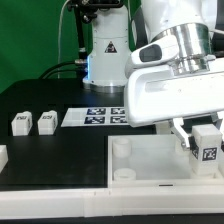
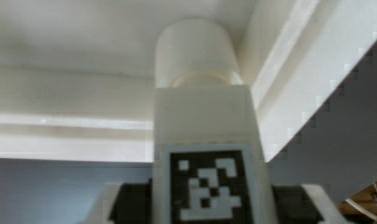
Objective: Assemble one leg
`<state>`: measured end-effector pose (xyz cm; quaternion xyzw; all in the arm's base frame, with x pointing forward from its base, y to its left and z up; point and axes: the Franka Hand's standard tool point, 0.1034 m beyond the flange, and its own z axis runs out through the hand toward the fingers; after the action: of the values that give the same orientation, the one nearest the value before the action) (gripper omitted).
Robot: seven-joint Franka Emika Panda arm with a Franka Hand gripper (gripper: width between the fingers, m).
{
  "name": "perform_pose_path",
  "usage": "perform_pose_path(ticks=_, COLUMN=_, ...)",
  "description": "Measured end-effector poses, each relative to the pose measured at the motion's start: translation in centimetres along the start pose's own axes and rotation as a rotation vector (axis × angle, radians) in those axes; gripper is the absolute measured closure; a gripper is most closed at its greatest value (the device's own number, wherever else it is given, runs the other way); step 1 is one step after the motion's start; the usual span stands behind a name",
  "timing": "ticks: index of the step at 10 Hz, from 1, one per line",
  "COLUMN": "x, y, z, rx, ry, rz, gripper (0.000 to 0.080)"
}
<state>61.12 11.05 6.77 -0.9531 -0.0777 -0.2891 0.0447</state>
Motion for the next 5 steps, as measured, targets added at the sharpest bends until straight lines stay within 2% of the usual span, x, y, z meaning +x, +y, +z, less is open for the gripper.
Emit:
perform_pose_path(ticks=1, x=-0.22, y=-0.03, z=0.12, rx=0.002, ry=-0.012, rz=0.0, gripper=0.0453)
perform_pose_path(ticks=2, x=-0.22, y=-0.03, z=0.12, rx=0.002, ry=-0.012, rz=0.0, gripper=0.0286)
perform_pose_path(ticks=3, x=-0.23, y=-0.03, z=0.12, rx=0.002, ry=-0.012, rz=0.0, gripper=0.0286)
perform_pose_path(ticks=4, x=-0.24, y=-0.03, z=0.13, rx=0.002, ry=-0.012, rz=0.0, gripper=0.0179)
perform_pose_path(ticks=5, x=-0.25, y=-0.03, z=0.13, rx=0.002, ry=-0.012, rz=0.0, gripper=0.0157)
